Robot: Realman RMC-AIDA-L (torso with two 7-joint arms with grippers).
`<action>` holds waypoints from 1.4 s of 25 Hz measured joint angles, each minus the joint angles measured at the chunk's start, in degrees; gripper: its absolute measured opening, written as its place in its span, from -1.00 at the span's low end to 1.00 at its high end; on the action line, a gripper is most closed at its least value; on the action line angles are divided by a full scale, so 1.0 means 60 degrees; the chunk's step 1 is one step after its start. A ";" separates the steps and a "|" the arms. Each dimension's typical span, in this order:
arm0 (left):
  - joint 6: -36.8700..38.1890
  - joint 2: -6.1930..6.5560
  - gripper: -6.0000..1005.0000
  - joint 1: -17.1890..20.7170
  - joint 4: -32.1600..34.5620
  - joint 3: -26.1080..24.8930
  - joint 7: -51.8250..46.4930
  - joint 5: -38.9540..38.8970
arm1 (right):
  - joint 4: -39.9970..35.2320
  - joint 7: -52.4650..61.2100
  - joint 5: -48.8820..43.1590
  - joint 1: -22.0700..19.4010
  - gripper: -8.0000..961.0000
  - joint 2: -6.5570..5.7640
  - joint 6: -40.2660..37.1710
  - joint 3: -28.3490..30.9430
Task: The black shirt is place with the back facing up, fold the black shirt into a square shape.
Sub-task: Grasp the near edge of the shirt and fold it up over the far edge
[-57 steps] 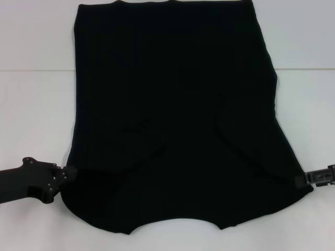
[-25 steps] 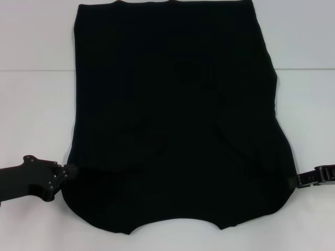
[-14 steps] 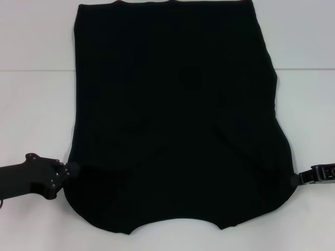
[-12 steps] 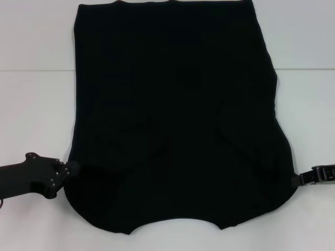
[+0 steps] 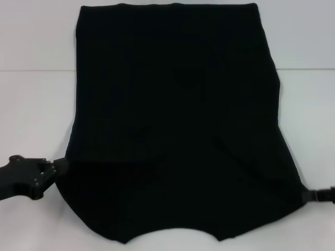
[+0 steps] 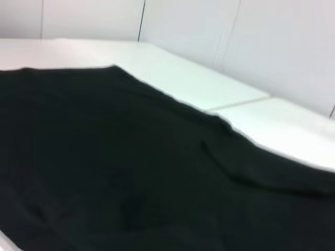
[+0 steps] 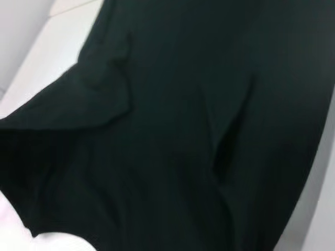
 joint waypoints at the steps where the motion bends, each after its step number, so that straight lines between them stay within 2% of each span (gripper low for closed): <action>1: 0.0195 0.0006 -0.79 0.0036 0.0000 -0.0170 -0.0042 -0.0001 | -0.0004 -0.0193 -0.0001 -0.0133 -0.83 -0.0004 -0.0110 0.0091; 6: 0.1107 0.0075 -0.78 0.0294 -0.0068 -0.0750 -0.0225 -0.0005 | -0.0013 -0.1056 -0.0026 -0.0766 -0.83 -0.0104 -0.0750 0.0554; 14: 0.2307 0.0086 -0.76 0.0821 -0.0085 -0.0990 -0.0506 0.0088 | -0.0025 -0.2436 -0.0056 -0.1812 -0.83 -0.0218 -0.1929 0.1009; 17: 0.2593 0.0083 -0.76 0.0891 -0.0083 -0.1191 -0.0554 0.0084 | -0.0025 -0.2613 -0.0059 -0.1995 -0.83 -0.0221 -0.1993 0.1139; 21: 0.2578 0.0096 -0.75 0.0658 -0.0126 -0.1253 -0.0688 0.0046 | -0.0025 -0.2709 -0.0070 -0.1811 -0.83 -0.0248 -0.2000 0.1339; 25: 0.2219 0.0338 -0.75 -0.0138 -0.0512 -0.1274 -0.0779 0.0024 | -0.0027 -0.2707 -0.0029 -0.1212 -0.83 -0.0271 -0.1956 0.1665; 28: 0.1604 0.0592 -0.74 -0.0972 -0.0979 -0.1271 -0.0936 0.0019 | -0.0035 -0.2632 -0.0018 -0.0649 -0.83 -0.0289 -0.1788 0.2130; 32: 0.0439 0.0948 -0.73 -0.2217 -0.1724 -0.1220 -0.0994 0.0016 | -0.0039 -0.2398 -0.0005 0.0058 -0.82 -0.0294 -0.1310 0.2808; 35: -0.0870 0.1225 -0.73 -0.2928 -0.2290 -0.1164 -0.1177 0.0069 | -0.0039 -0.2112 0.0001 0.0593 -0.82 -0.0304 -0.0550 0.3233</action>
